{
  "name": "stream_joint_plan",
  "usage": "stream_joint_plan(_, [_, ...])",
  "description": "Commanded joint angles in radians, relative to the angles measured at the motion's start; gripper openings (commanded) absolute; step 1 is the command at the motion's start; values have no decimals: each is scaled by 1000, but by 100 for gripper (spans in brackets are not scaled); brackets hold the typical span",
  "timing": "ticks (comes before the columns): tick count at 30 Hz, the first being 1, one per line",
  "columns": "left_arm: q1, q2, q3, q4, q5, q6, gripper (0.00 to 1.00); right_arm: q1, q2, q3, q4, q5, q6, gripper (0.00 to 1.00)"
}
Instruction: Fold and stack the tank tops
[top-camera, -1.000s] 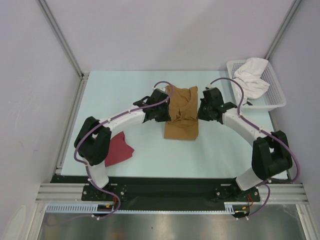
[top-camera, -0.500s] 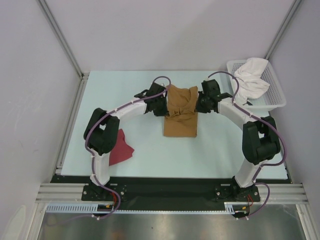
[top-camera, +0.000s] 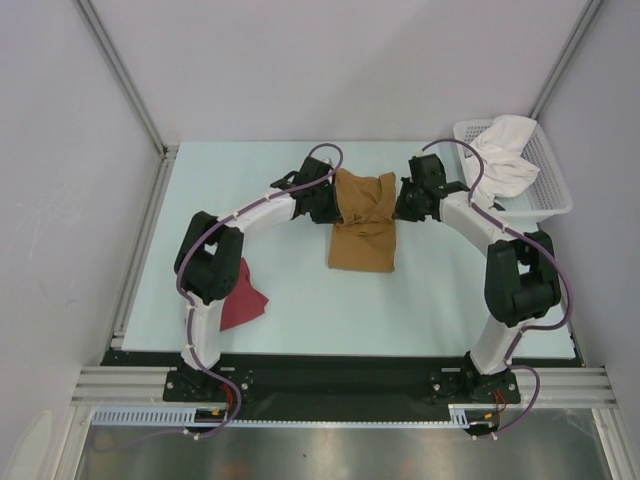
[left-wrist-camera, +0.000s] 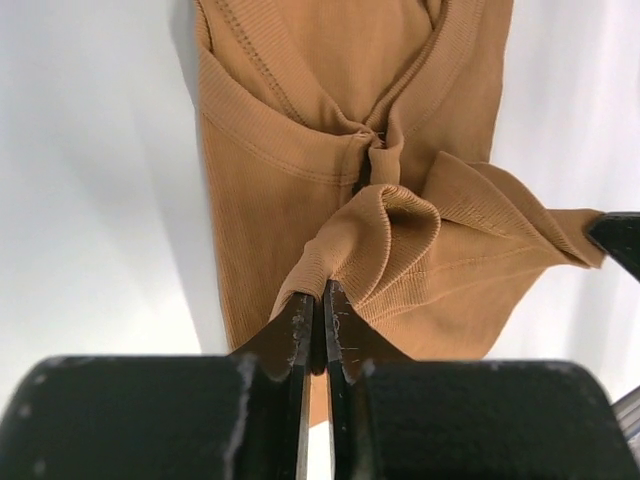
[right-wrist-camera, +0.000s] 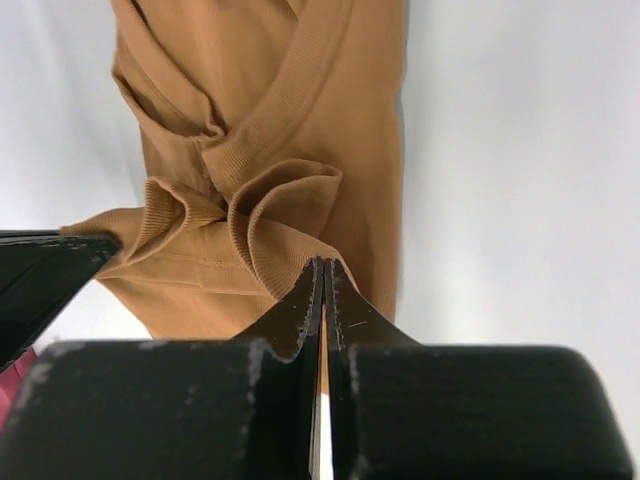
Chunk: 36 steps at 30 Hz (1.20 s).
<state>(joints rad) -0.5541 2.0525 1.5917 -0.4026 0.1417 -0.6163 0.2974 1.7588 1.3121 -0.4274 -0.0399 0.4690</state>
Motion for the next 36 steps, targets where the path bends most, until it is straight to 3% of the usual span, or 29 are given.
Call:
stream_joint_plan(1, [29,18,39,39,36,24,9,-10,27,64,19,-12,-16,0])
stream_joint_plan(7, [54,89,74,65,56,27,14,-40,113,142,4,-23,-10,0])
stream_joint_plan(9, [57,115,96,59,44,41,34,-46,149,163,4,-25,-6,3])
stream_joint_plan(10, [59,118,112,51,39,46,42,-47,165,186,4,-34,-6,25])
stream_joint_plan(11, [59,110,111,56,38,56,56,-49,188,202,-5,-34,-6,37])
stream_joint_plan(13, [59,91,91,70,29,62,68,-49,194,220,-39,-14,-7,57])
stream_joint_plan(15, [60,35,62,93,30,79,89,-49,142,188,-30,-9,-10,63])
stream_joint_plan(17, [62,-30,18,97,24,101,99,-49,78,84,12,-15,-15,67])
stream_joint_plan(22, [59,-224,-235,177,47,115,99,-49,-180,-218,171,-150,-43,54])
stream_joint_plan(24, [53,-304,-321,218,90,119,97,-47,-217,-324,200,-221,-43,53])
stream_joint_plan(31, [-26,-345,-511,280,111,133,93,-14,-243,-429,233,-281,-84,53])
stream_joint_plan(36, [-27,-276,-500,298,157,127,81,19,-164,-387,208,-265,-93,55])
